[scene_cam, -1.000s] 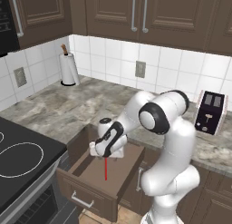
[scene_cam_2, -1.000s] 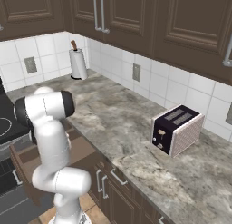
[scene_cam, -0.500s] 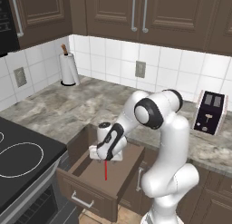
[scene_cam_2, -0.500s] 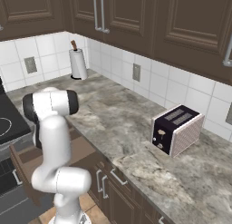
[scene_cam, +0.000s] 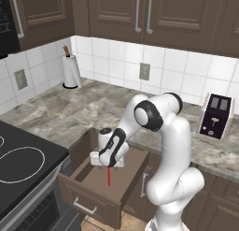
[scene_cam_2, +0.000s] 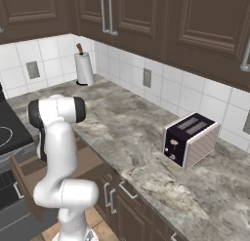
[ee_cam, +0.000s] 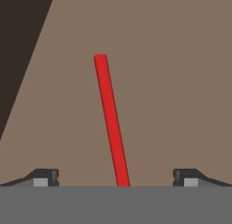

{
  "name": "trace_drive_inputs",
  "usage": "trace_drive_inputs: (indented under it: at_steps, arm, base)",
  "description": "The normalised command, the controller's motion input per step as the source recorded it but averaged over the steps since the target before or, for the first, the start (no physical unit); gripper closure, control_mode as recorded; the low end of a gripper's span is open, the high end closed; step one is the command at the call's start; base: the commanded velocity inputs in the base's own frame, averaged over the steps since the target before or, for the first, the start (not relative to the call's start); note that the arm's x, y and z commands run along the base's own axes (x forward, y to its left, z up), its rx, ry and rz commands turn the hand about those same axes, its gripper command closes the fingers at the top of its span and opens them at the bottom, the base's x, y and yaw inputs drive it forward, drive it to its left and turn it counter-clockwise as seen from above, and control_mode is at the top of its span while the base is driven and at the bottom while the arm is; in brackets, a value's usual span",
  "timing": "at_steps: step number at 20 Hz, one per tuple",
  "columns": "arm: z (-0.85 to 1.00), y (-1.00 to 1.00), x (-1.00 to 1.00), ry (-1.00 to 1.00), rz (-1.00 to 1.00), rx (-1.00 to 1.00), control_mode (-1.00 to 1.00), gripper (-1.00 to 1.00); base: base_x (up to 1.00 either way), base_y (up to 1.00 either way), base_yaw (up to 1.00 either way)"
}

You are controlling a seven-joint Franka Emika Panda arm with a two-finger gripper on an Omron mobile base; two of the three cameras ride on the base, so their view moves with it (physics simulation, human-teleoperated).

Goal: Take a straw from the drawer in front and place it inside the glass cup on the dining counter.

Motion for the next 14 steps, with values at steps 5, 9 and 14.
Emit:
trace_drive_inputs:
  at_steps: [5,9,14]
  arm:
    - [-0.23,0.01,0.05,0.00,0.00,0.00,-1.00,-1.00]
    - [-0.32,0.00,0.03,0.00,0.00,0.00,-1.00,-1.00]
    - [-0.30,0.00,0.05,0.00,0.00,0.00,-1.00,-1.00]
  base:
    - [0.00,0.00,0.00]
    - [0.00,0.00,0.00]
    - [0.00,0.00,0.00]
